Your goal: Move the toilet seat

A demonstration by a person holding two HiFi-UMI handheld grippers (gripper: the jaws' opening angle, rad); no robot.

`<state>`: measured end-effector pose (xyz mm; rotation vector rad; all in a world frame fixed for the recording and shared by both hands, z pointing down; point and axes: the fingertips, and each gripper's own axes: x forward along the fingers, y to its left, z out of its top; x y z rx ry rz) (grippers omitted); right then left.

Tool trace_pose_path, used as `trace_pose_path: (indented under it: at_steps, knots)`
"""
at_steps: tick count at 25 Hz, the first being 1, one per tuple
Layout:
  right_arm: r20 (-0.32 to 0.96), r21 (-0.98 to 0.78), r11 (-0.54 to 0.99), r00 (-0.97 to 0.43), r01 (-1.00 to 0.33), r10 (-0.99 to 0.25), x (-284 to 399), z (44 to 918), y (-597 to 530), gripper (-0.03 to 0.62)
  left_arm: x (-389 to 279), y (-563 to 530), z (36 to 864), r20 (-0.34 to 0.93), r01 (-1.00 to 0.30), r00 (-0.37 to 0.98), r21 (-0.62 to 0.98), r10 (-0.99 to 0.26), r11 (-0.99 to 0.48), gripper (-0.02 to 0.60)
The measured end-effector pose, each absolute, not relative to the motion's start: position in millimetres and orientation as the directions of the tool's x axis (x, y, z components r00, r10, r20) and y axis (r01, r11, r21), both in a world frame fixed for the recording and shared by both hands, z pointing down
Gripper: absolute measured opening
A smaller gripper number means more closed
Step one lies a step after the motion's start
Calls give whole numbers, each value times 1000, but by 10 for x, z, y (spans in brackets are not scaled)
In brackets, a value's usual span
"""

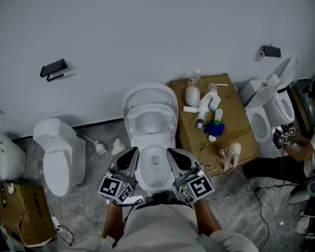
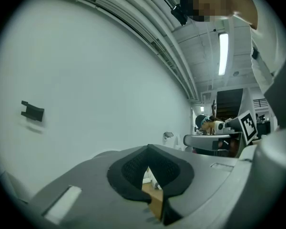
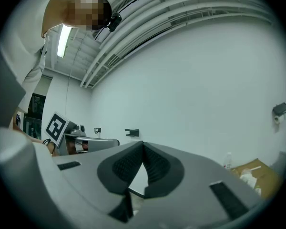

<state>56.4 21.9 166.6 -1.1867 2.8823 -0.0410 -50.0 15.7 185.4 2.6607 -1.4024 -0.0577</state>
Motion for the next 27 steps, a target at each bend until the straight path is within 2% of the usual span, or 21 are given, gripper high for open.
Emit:
trace_pose_path:
  at_steps: [18, 24, 27]
  knots:
    - [50, -44, 742, -743, -669, -668, 379, 1810, 413, 3, -465, 375, 2018, 52, -810, 582, 126, -811, -573, -2]
    - [35, -27, 737, -738, -675, -674, 374, 1825, 342, 3, -453, 326, 2027, 59, -805, 589, 133, -806, -579, -2]
    - [76, -59, 739, -741, -671, -667, 351, 1859, 340, 3, -447, 302, 2039, 61, -800, 596, 129, -801, -586, -2]
